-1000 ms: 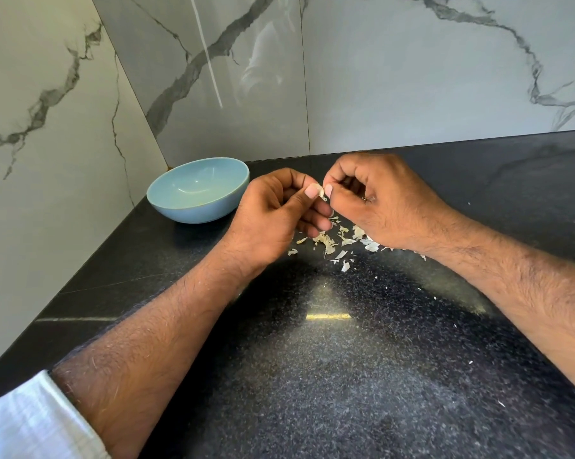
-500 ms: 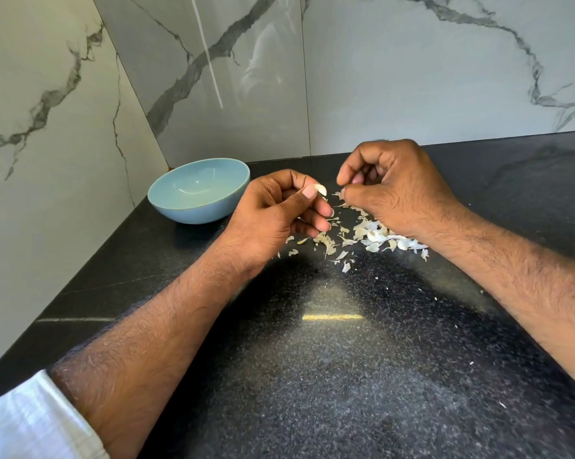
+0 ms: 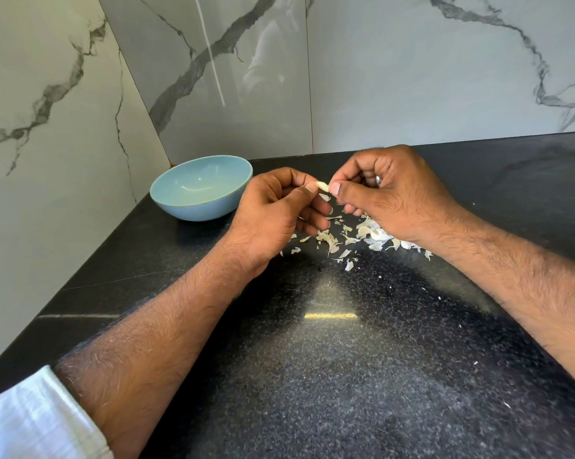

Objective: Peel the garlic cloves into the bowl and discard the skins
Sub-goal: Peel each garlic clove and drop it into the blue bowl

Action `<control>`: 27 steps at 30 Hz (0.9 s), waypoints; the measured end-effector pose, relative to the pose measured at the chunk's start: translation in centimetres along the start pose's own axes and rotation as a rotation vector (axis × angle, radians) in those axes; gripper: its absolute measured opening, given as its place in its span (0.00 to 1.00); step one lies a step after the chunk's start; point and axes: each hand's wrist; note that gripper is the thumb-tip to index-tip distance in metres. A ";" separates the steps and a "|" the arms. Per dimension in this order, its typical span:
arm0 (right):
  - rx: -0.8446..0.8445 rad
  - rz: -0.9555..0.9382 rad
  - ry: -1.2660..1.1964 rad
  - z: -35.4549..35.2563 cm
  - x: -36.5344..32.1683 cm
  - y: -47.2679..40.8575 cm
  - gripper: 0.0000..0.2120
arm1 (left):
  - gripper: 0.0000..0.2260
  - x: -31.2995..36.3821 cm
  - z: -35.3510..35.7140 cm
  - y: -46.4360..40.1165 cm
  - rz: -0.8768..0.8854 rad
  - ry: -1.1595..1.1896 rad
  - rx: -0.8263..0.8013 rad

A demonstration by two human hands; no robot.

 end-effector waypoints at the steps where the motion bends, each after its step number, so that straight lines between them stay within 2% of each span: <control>1: 0.026 -0.003 -0.003 0.0 0.0 0.0 0.02 | 0.05 0.1 0.0 0.0 -0.008 0.014 0.000; 5: 0.080 -0.019 0.038 -0.4 0.2 -0.1 0.07 | 0.06 0.2 -0.1 0.0 -0.033 0.036 0.002; 11: -0.043 0.177 0.046 -0.4 0.6 -0.3 0.19 | 0.06 0.1 -0.4 -0.2 -0.068 0.003 0.040; 12: -0.049 0.165 0.076 -0.4 0.5 -0.2 0.19 | 0.06 0.1 -0.4 -0.2 -0.072 -0.008 0.054; 14: -0.054 0.075 0.120 -0.3 0.3 0.1 0.10 | 0.07 0.0 -0.5 -0.3 -0.078 -0.036 0.075; 18: -0.075 -0.019 0.088 0.6 0.2 0.5 0.19 | 0.08 -0.1 -0.4 -0.3 -0.091 -0.065 0.072; 23: 0.016 -0.023 0.066 0.8 0.6 0.4 0.10 | 0.10 -0.1 -0.3 -0.3 -0.090 -0.117 0.042; 27: -0.018 -0.047 -0.026 0.7 0.6 0.4 0.14 | 0.10 -0.1 -0.3 -0.4 -0.092 -0.134 0.079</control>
Point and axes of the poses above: each hand's wrist, its own y-axis away from the middle knuckle, its own z-axis out of the palm, x = y × z, and after that the axes turned 7 degrees about -z, right-handed
